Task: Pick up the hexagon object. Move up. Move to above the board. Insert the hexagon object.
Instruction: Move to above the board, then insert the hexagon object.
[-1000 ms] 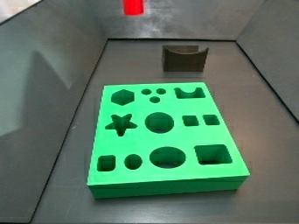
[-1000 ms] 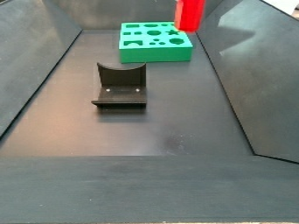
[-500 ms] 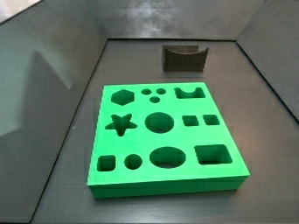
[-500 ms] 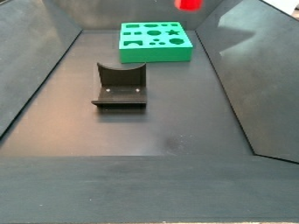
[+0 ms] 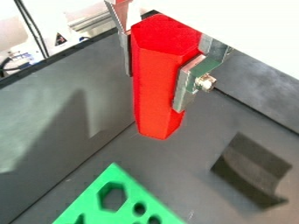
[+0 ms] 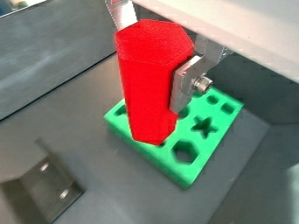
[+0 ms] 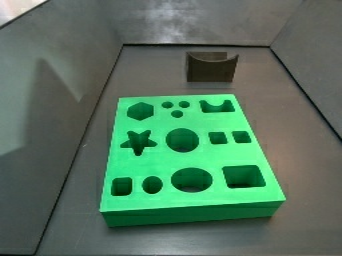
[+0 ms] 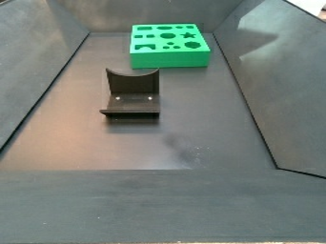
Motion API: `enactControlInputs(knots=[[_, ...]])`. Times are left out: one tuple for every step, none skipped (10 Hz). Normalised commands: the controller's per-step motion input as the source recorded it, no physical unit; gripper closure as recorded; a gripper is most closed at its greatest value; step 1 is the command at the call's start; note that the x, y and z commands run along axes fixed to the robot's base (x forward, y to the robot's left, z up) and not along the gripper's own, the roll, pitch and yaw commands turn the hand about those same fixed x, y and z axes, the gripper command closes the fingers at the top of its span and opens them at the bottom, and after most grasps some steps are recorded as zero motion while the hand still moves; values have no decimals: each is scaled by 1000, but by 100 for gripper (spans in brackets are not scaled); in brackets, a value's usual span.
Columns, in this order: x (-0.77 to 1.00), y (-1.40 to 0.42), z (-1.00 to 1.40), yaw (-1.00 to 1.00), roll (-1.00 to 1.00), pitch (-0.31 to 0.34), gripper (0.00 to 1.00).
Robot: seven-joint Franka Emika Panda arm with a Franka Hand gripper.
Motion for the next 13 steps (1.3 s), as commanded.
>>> enactControlInputs(knots=[[240, -1000, 280, -59, -16, 157, 100], [249, -1000, 283, -29, -15, 138, 100], [252, -862, 250, 0, 4, 132, 100], [183, -522, 155, 0, 7, 127, 100], [134, -316, 100, 1, 13, 113, 100], [104, -225, 77, 6, 18, 102, 100], [0, 0, -46, 0, 0, 0, 100], [-11, 0, -277, 17, 0, -63, 100], [-100, 0, -529, 80, 0, -159, 100], [-151, 0, -646, 114, 0, -187, 100], [-211, 0, -663, 117, 0, -193, 100], [-183, 0, -603, 149, 0, -167, 100], [-123, 14, -546, 220, 0, -147, 100]])
